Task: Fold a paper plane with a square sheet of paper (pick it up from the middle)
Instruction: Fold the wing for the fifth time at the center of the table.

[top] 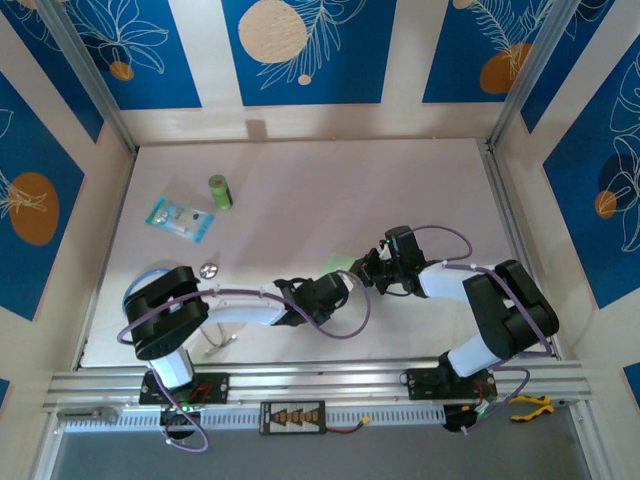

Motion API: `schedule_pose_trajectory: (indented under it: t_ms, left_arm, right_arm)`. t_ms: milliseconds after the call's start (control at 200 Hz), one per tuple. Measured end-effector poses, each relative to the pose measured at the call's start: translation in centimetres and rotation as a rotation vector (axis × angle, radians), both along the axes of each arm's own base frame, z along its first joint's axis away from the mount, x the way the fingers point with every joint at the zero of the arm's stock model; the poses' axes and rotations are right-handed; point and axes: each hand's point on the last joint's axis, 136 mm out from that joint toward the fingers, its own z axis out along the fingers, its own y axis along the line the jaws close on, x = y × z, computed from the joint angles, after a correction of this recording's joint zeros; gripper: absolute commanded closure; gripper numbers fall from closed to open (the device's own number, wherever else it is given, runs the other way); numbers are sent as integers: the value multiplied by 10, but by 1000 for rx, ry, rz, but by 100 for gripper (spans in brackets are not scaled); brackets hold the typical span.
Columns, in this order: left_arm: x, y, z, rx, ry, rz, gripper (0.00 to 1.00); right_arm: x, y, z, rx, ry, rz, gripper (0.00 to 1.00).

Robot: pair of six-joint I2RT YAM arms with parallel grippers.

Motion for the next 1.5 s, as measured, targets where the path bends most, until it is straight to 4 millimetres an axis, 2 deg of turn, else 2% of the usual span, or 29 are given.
schedule_pose_trajectory:
  t_ms: [155,240,330,600,705,820,950,1000,1055,1115,1226,1361,1501]
  left_arm:
    - [0,0,0,0,-1,0,87]
    - [0,0,0,1,-1,-2,81]
    - [1,0,0,3,-4,0,81]
    - [1,1,0,3,-7,2,100]
    - [1,1,0,2,-6,3,100]
    - [1,0,-1,-8,12,4,100]
    - [1,-1,-3,-52,74,19,100]
    - [2,-2,-4,-78,107,29,100]
    - [5,-3,-3,-121,147,49,100]
    - [8,-3,-2,-170,188,71,100]
    - [14,-4,1,-271,270,110,100]
    - [16,-6,1,-370,367,139,100]
    - [14,-11,5,-457,448,142,100]
  right_arm:
    - [0,0,0,0,0,-1,98]
    - [0,0,0,0,0,-1,98]
    - [1,-1,0,0,0,-3,98]
    - [1,-2,0,0,0,-5,98]
    - [1,-2,0,-1,-1,-4,97]
    - [1,-2,0,-6,-8,3,89]
    - [-4,-6,5,-34,-27,26,71]
    - [-5,-9,9,-55,-46,35,67]
    - [-6,-14,14,-80,-67,37,57]
    - [-6,-18,21,-103,-93,37,51]
    - [-7,-28,33,-137,-142,28,47]
    - [-6,-37,48,-147,-194,8,46]
    - [-12,-44,49,-148,-211,-5,46]
